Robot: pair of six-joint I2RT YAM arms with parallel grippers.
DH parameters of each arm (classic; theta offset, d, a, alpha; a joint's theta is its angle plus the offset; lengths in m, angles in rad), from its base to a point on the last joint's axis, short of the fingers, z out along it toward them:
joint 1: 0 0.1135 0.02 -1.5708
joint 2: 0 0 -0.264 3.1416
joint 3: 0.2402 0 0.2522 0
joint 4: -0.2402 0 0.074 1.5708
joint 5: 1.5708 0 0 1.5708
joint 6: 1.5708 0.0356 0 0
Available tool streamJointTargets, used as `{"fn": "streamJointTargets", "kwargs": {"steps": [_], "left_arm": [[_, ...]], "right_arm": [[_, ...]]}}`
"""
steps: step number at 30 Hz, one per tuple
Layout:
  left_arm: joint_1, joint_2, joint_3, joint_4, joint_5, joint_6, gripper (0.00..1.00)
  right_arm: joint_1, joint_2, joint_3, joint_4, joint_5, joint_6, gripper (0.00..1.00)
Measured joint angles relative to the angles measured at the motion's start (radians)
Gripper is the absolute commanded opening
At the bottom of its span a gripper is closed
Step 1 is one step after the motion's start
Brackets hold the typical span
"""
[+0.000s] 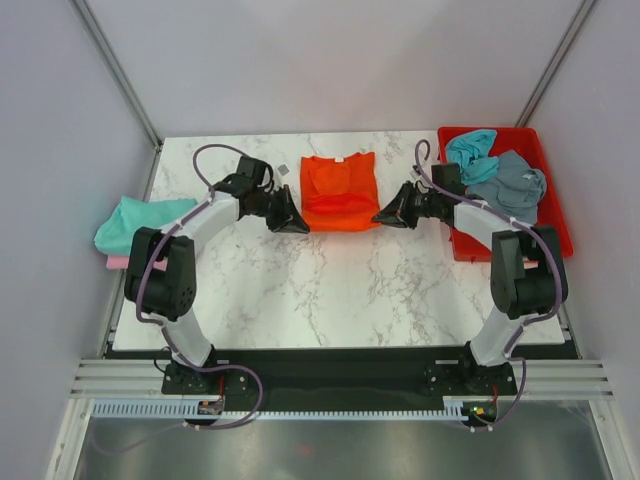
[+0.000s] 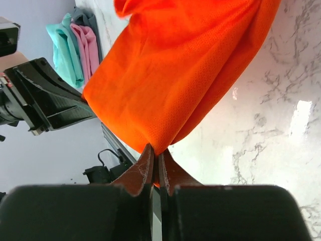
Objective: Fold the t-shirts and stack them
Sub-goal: Fold the tshirt
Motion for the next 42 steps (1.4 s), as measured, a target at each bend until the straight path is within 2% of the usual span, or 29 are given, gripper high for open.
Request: {"fn": "streamJointTargets", "kwargs": {"steps": [12,18,23,26,31,42], "left_arm": [[-0.005,-0.18,-0.125,0.001,0.005,-0.001,0.02],[-0.01,-0.19,-0.204,-0.007,0.008,-0.002,0.02],[-0.014,-0.178,-0.186,-0.012,0.009,-0.001,0.02],[-0.014,-0.141,-0.125,-0.016,0.008,0.0,0.02],[-0.013,-0.07,0.01,-0.019,-0.005,0.015,0.02],[-0.009,0.032,0.23,-0.047,-0.085,0.097,0.02]], "right_arm": [[0.0,-0.195,-0.1,-0.008,-0.001,0.014,0.0],[0.003,-0.212,-0.263,-0.022,0.0,0.014,0.0],[0.007,-0.235,-0.311,-0.037,0.002,0.011,0.0],[0.006,-0.244,-0.288,-0.037,0.015,0.002,0.0],[0.006,-0.218,-0.162,-0.035,0.05,-0.028,0.0],[0.0,-0.026,0.121,-0.027,0.097,-0.088,0.0]]}}
